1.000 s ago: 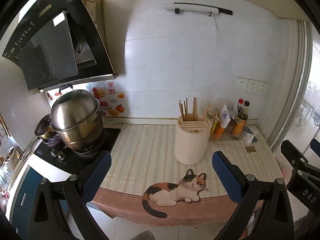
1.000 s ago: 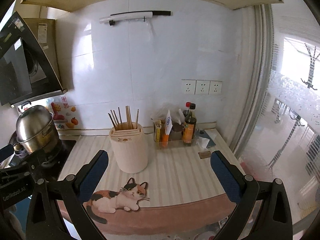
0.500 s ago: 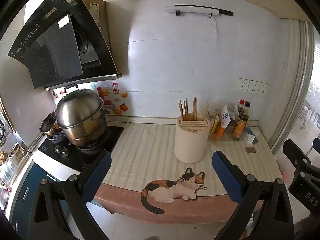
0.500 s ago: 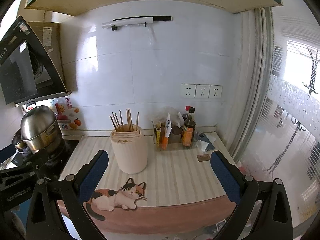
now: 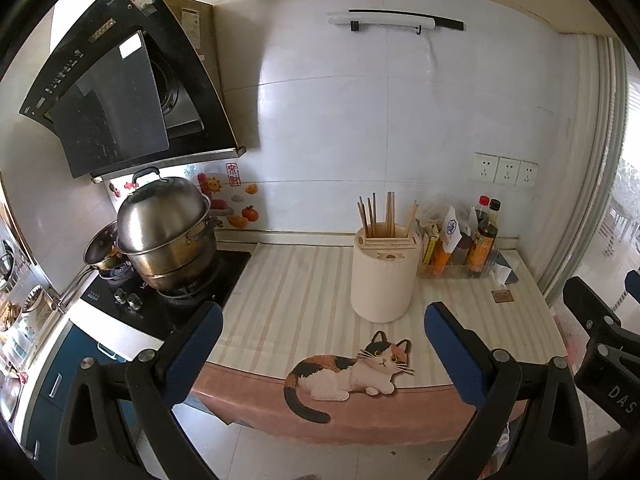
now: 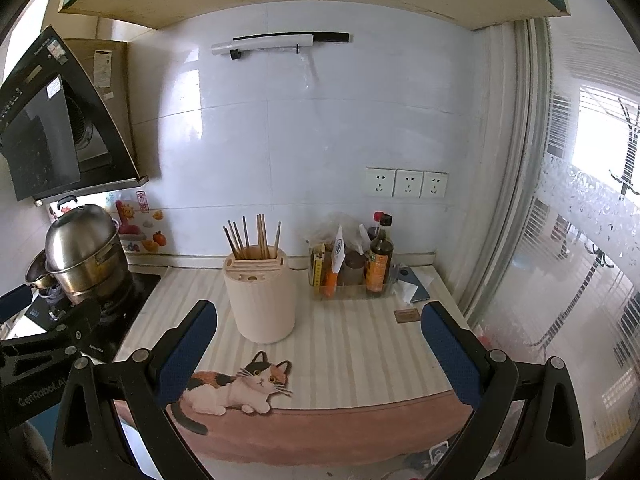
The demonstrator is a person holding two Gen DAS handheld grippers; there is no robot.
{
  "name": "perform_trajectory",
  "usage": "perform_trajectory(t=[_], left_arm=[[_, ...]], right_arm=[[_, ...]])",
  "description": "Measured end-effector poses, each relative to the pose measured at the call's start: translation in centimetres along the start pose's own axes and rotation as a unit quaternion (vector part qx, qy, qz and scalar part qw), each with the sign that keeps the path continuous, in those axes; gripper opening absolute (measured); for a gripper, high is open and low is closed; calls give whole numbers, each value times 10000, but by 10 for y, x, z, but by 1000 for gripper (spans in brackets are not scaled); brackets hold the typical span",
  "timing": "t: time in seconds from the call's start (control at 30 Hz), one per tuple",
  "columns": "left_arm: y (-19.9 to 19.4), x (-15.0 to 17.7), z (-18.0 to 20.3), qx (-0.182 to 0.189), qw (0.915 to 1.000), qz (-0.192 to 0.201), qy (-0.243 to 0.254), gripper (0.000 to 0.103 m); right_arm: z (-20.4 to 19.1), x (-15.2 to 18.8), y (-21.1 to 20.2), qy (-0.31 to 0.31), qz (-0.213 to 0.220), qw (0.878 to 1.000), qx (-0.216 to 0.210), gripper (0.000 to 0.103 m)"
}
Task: Organize utensils
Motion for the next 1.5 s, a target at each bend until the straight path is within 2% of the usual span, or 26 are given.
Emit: perform_trajectory(t=[1.5], left_arm=[[-4,2,-4,94,9999,52,68,103]], right_arm=[[-7,5,-3,18,-52,10000,67,103]])
Point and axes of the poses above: each gripper's, at about its wrist camera, not at the fingertips, and y roughly the way its jaws point, z to its right, x to its underside, the point moved 4 cm from there along y, roughly the way its jaws point, and after that the axes turned 9 degrees about y, right-handed, at the moved point
